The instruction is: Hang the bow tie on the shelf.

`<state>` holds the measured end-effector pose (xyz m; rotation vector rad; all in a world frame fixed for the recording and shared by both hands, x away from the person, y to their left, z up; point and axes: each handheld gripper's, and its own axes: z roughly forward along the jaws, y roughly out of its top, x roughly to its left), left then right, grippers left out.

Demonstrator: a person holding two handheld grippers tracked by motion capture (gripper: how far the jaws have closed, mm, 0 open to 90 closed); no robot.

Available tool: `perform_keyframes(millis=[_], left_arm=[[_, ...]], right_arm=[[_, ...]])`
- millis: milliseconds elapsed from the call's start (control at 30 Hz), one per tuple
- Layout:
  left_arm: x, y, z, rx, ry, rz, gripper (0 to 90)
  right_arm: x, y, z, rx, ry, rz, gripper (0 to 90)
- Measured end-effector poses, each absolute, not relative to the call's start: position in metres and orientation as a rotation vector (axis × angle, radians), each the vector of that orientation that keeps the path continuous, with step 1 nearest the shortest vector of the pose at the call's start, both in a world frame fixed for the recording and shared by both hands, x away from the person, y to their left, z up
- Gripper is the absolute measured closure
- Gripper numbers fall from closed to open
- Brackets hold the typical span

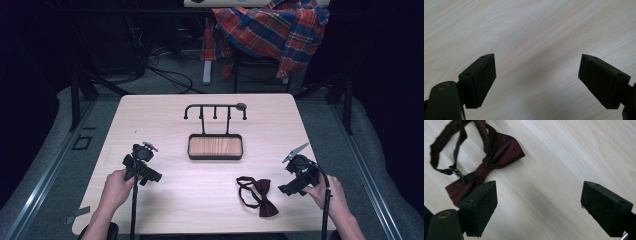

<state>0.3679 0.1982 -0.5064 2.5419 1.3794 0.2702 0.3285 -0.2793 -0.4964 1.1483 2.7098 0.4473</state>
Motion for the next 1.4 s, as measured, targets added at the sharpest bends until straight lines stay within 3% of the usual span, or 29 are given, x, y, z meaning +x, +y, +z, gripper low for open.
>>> perform_keyframes(millis=[400,633,733,800,933,1100,1133,1400], left_arm=[[0.372,0.199,-0.509,2.561,1.373,0.261,14.7],[0.372,0.198,-0.509,2.56,1.369,0.251,14.7],[0.372,0.197,-0.508,2.562,1.366,0.254,14.7],[0.371,0.197,-0.508,2.561,1.364,0.259,14.6],[0.369,0.196,-0.507,2.557,1.363,0.271,14.6],[0.371,0.196,-0.508,2.567,1.359,0.259,14.6],[0.371,0.196,-0.508,2.568,1.358,0.261,14.6],[0.37,0.196,-0.507,2.571,1.357,0.263,14.6]], right_arm=[[0.321,-0.255,-0.487,1.025,2.796,0.627,14.3],[0.32,-0.235,-0.489,1.006,2.84,0.622,2.4],[0.322,-0.231,-0.49,0.983,2.842,0.595,2.7],[0.326,-0.225,-0.491,0.963,2.831,0.589,9.4],[0.334,-0.213,-0.49,0.897,2.835,0.553,35.4],[0.344,-0.197,-0.493,0.8,2.864,0.463,44.9],[0.348,-0.191,-0.496,0.782,2.871,0.463,50.4],[0.355,-0.175,-0.507,0.728,2.935,0.374,57.7]])
